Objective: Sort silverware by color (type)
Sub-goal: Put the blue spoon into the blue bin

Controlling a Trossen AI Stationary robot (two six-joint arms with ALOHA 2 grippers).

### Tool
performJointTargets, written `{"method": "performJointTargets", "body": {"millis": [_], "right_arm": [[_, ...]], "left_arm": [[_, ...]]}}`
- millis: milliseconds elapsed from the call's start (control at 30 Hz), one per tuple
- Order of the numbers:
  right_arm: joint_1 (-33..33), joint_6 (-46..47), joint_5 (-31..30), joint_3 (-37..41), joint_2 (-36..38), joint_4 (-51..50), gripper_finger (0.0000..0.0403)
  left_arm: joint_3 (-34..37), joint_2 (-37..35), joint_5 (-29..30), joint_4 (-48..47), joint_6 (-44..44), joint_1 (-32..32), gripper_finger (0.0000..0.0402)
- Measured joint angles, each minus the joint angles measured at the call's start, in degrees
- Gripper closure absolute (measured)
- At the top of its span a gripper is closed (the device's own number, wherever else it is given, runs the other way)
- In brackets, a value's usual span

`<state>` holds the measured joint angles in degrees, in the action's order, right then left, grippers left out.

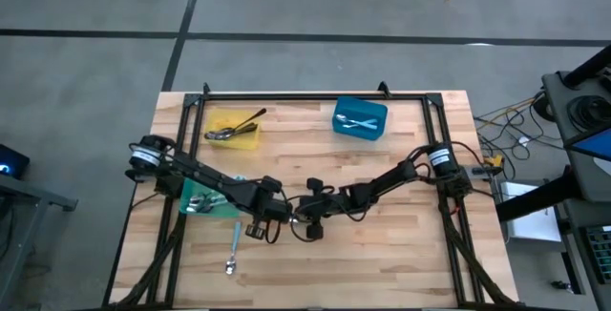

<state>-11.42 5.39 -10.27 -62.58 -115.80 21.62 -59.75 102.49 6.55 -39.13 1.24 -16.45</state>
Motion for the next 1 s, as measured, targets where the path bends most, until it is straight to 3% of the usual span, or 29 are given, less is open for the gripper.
{"method": "performJointTargets", "body": {"millis": [300,400,567,733,1000], "right_arm": [[-0.46,-0.11,8.84,0.00,-0.06,0.12,0.0394],[-1.01,-0.09,9.28,0.00,0.07,-0.17,0.0394],[-1.84,-0.07,9.43,-0.03,0.62,-1.76,0.0394],[-1.77,-1.55,9.04,-0.06,3.50,-9.89,0.0394],[0.94,-10.19,4.92,-0.03,11.83,-20.45,0.0394]], "left_arm": [[-0.25,1.48,9.08,1.82,3.49,0.73,0.0401],[-0.24,1.51,13.11,5.19,6.20,1.42,0.0402],[-0.24,1.53,13.56,9.84,10.83,2.96,0.0402],[-0.24,0.97,17.18,10.08,12.11,3.87,0.0402],[0.04,-6.48,19.15,9.58,10.80,3.86,0.0402]]}}
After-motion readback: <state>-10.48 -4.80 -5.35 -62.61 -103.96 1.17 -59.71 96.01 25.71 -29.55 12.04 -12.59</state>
